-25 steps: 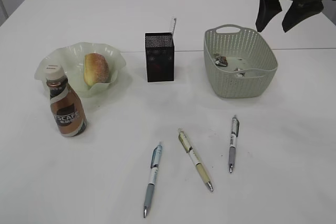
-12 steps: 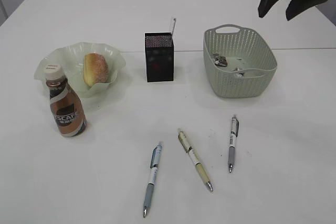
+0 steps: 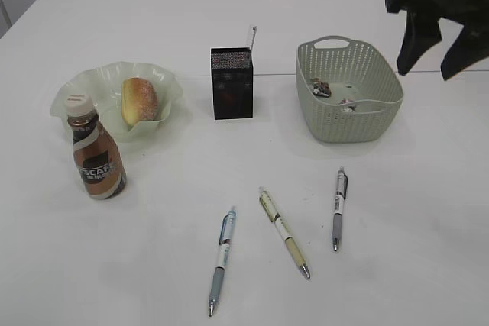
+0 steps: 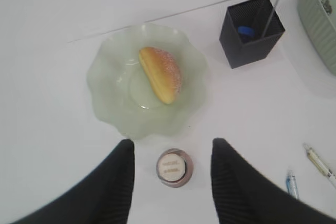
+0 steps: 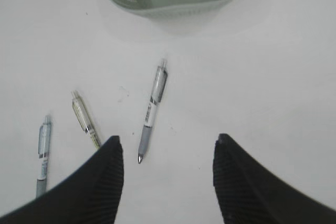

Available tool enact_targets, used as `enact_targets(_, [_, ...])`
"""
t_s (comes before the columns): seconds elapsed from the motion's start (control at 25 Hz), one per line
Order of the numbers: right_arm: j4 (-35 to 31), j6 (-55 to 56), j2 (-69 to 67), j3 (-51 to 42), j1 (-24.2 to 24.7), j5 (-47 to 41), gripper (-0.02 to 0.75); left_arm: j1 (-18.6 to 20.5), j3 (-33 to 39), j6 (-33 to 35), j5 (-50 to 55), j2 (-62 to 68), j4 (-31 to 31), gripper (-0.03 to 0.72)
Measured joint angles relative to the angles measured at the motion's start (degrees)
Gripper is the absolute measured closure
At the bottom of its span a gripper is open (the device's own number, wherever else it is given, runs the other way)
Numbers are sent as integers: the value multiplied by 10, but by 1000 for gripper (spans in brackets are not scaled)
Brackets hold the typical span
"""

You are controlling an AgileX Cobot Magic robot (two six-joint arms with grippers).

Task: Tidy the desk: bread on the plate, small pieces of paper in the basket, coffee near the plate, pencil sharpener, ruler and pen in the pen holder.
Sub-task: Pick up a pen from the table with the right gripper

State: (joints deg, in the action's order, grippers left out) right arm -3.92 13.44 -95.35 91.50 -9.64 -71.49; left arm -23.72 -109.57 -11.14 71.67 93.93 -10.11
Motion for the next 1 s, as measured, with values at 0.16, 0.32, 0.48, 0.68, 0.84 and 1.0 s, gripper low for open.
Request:
enact_targets(0.16, [1, 17, 6, -55, -10, 1, 334, 0, 0, -15, 5, -36, -9, 338])
enact_targets(0.32, [1, 47, 6, -88, -43, 2, 334, 0, 0, -20, 5, -64, 1, 338])
enact_targets(0.48, [2, 75, -4, -94, -75, 7, 334, 0, 0, -21, 5, -83, 13, 339])
enact_targets(0.68, [-1, 88, -39, -94, -90, 36, 334, 0, 0, -21, 6, -104, 17, 339])
enact_targets(0.84, [-3, 90, -60, -94, -90, 36, 334, 0, 0, -21, 6, -110, 17, 339])
enact_targets(1.0, [-3, 103, -72, -94, -90, 72, 334, 0, 0, -21, 7, -110, 17, 342])
